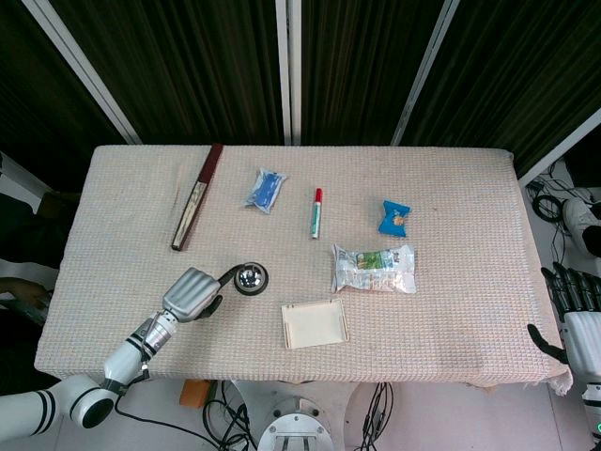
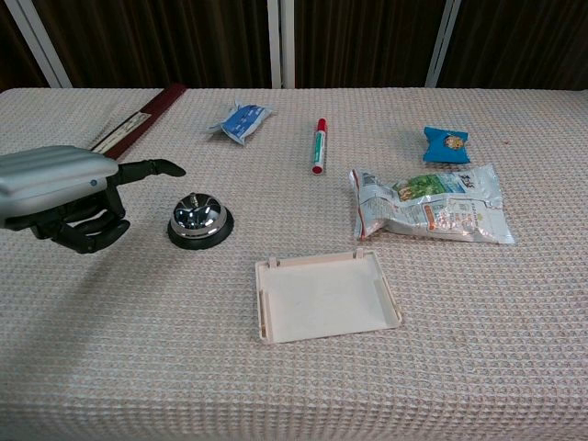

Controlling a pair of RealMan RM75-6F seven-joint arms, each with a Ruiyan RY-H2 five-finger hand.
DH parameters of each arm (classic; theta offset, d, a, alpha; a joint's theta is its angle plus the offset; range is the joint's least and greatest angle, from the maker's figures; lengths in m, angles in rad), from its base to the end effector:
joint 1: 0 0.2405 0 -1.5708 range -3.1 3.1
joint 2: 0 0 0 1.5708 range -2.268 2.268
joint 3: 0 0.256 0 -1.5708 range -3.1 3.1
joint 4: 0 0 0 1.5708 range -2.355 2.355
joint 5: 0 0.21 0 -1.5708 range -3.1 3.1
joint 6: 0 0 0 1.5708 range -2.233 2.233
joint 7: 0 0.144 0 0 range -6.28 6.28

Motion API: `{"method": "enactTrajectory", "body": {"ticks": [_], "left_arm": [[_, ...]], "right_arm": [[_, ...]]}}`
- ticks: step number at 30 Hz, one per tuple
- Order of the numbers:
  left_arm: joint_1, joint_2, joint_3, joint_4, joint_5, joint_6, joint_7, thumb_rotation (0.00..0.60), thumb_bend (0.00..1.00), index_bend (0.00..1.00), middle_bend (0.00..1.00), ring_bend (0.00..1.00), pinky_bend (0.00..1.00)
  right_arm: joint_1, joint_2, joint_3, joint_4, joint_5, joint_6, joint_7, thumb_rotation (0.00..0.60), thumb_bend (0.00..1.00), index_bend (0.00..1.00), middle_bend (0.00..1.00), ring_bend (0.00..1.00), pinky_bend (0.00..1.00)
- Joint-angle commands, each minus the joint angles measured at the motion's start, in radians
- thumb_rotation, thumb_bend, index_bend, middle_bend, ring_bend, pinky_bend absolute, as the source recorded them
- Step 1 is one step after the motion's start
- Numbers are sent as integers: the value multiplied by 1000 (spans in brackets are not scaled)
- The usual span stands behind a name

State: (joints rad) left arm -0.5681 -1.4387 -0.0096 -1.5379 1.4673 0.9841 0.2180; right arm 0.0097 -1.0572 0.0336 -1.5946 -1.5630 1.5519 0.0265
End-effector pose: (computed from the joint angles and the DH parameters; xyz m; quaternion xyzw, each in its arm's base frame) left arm -0.1985 0.2715 -0.0084 -0.8041 -0.3397 -0.3365 0.3532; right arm -0.3201 -0.1541 0.1834 0.5984 -0.3658 0.3781 0.6043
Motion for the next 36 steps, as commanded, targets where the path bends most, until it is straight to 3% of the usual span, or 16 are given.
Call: {"method": "enactTrajectory", "body": {"ticks": [1, 36], "left_arm": [[-1, 0, 3, 0, -2, -2, 3, 600, 584, 30, 860, 843, 745], [-27, -10, 24, 9, -10, -32, -4, 600, 590, 35, 860, 843, 745]], "right_arm": [[1, -1, 0, -1, -2, 0, -2, 600, 176, 0, 0, 0, 0], [8, -6, 3, 9, 12, -19, -3, 600, 176, 0, 0, 0, 0]]}}
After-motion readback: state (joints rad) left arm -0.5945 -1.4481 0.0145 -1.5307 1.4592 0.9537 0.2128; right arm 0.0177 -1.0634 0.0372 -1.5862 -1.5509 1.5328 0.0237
